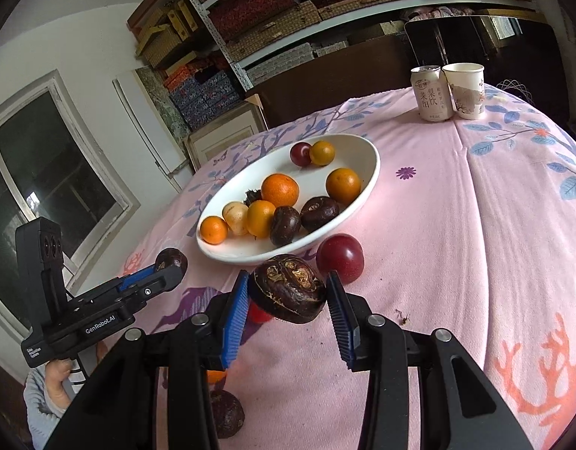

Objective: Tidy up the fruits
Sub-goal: 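Lower both dark brown fruits onto the plate, open both grippers, then grasp an orange with the left gripper while the right gripper grasps a small red tomato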

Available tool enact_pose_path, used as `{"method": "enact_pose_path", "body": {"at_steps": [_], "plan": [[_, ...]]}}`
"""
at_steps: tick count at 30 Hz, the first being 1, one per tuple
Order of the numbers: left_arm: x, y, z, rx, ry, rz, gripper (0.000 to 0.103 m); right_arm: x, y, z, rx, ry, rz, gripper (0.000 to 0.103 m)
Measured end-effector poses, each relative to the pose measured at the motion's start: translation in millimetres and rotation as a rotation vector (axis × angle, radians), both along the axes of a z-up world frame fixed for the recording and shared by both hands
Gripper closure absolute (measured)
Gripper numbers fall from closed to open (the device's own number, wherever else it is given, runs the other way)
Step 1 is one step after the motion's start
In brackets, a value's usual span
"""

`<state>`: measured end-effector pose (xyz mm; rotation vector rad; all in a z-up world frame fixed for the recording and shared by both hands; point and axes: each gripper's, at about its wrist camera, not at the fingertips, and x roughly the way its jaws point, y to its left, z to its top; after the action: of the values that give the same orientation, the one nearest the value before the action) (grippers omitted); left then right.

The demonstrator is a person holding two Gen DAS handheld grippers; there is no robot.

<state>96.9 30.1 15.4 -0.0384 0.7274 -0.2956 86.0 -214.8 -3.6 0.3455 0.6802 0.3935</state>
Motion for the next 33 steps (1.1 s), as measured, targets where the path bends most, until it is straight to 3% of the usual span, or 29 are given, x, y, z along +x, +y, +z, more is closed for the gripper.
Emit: {"method": "enact_pose_path", "body": {"at_steps": [7, 12, 16, 23, 28, 33], "plan": [[59, -17, 27, 0.002, -0.039, 0.044, 0.060, 64, 2, 33, -0.008, -0.016, -0.023, 0.062], [97, -10, 15, -0.011, 0.003, 0.097, 0.060, 112, 21, 20, -0.035, 0.017, -0.026, 0.062], [112, 2, -2, -0.019, 0.059, 0.118, 0.059, 125, 26, 3, -0.030, 0.045, -0.010, 0.056], [94, 15, 0, -0.044, 0.028, 0.129, 0.040, 100, 10, 14, -0.005, -0.009, -0.041, 0.048], [65, 15, -4, -0.045, 0.032, 0.114, 0.039, 71, 5, 11, -0.053, -0.034, -0.050, 0.044], [18, 4, -15, 0.004, 0.034, 0.062, 0.034, 37, -6, 1, -0.095, -0.026, -0.079, 0.036]]}}
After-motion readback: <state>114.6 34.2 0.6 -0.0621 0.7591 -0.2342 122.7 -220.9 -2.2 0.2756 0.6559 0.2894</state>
